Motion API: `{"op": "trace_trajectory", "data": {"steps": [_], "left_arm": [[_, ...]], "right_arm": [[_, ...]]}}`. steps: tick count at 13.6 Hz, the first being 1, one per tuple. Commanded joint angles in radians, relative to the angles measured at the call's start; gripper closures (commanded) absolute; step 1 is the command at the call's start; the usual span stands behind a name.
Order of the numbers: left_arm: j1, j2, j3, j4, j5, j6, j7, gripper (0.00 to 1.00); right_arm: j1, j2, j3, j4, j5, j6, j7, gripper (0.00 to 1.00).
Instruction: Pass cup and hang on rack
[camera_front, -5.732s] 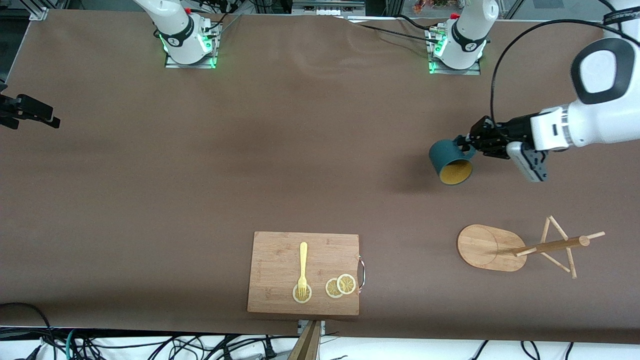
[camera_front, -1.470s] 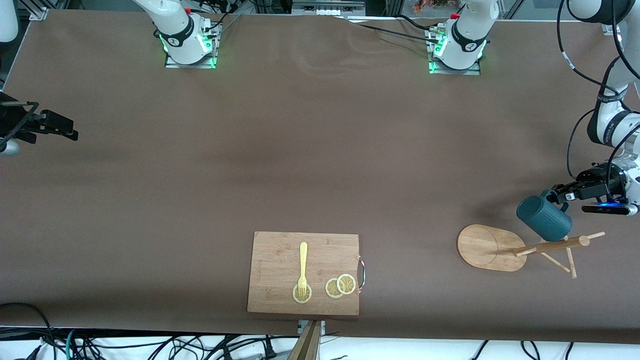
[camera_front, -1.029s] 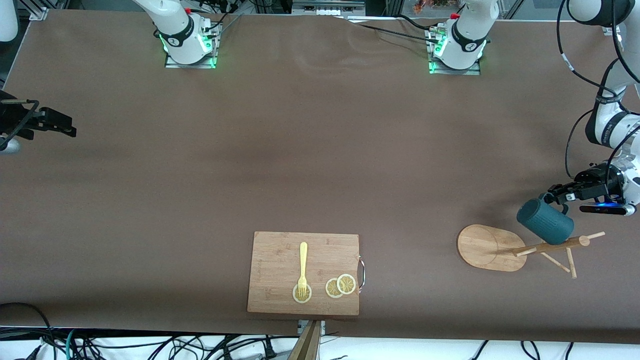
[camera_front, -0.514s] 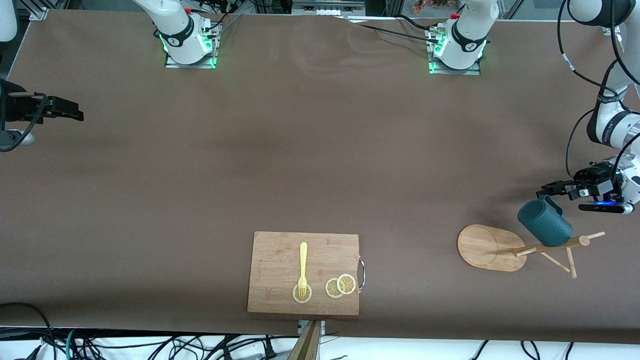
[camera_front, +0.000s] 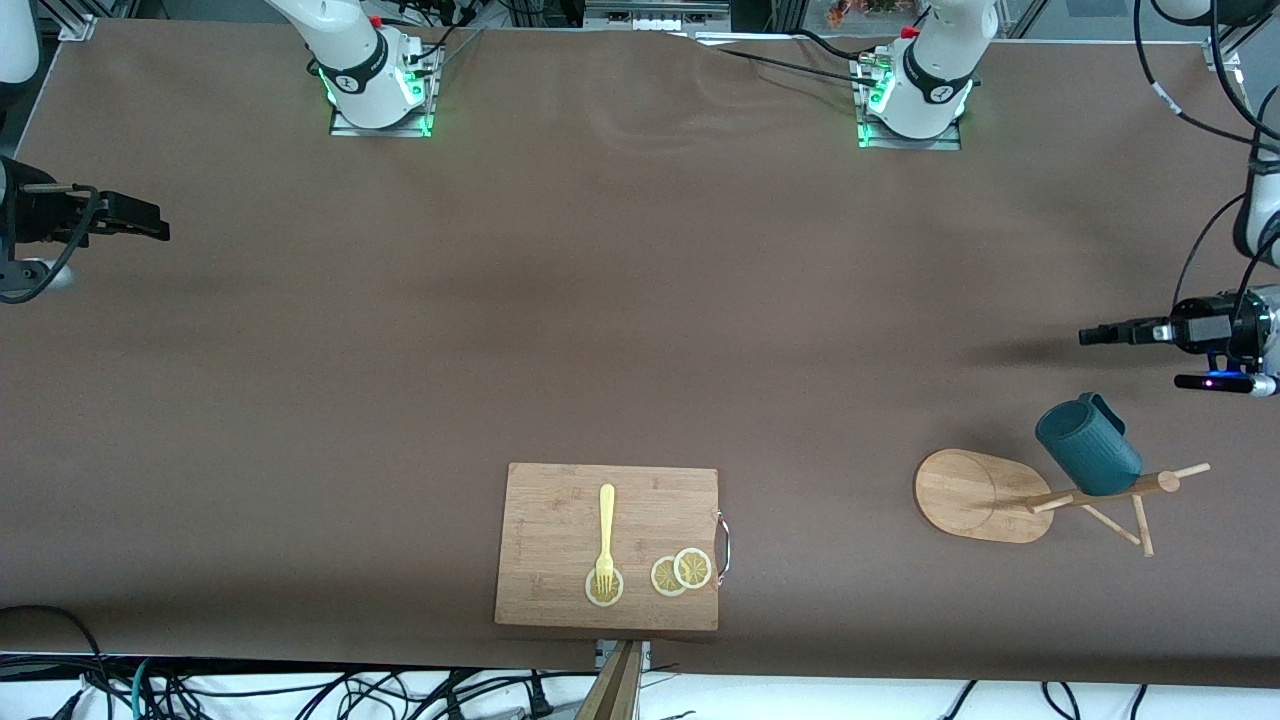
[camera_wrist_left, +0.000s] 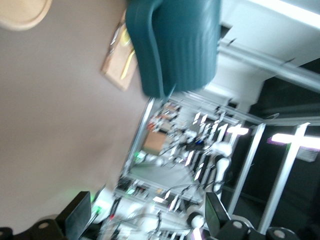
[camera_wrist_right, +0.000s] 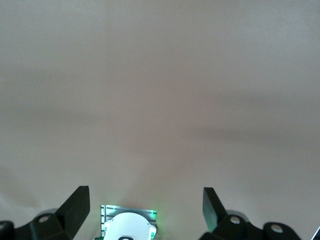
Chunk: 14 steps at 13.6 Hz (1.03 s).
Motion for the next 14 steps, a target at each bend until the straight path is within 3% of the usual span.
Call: {"op": "trace_trajectory", "data": {"steps": [1,4,9,10,14], "left_arm": [[-0.007,-0.098,0.001,-0.007,0.218,-0.003,0.016,0.0],[-0.067,-0.166,-0.01,0.069,0.463,0.06,0.014,0.0],[-0.207,-0.29,-0.074,0.087,0.746,0.27,-0.049,0.0],[-0.22,-0.307,-0.108,0.087,0.778,0.284,-0.085,0.0],[-0.372,-0.333,-0.116,0.174,0.947,0.321,-0.335,0.0]], "right_arm": [[0.003,-0.001,0.002,0.017,-0.017,-0.012,-0.013,0.0],[0.001,-0.001,0.0,0.015,-0.017,-0.013,-0.015,0.0],[0.001,-0.001,0.0,0.017,-0.017,-0.013,-0.013,0.0],[0.001,-0.001,0.0,0.017,-0.017,-0.012,-0.013,0.0],[0.001,-0.001,0.0,0.017,-0.017,-0.013,-0.013,0.0]]}}
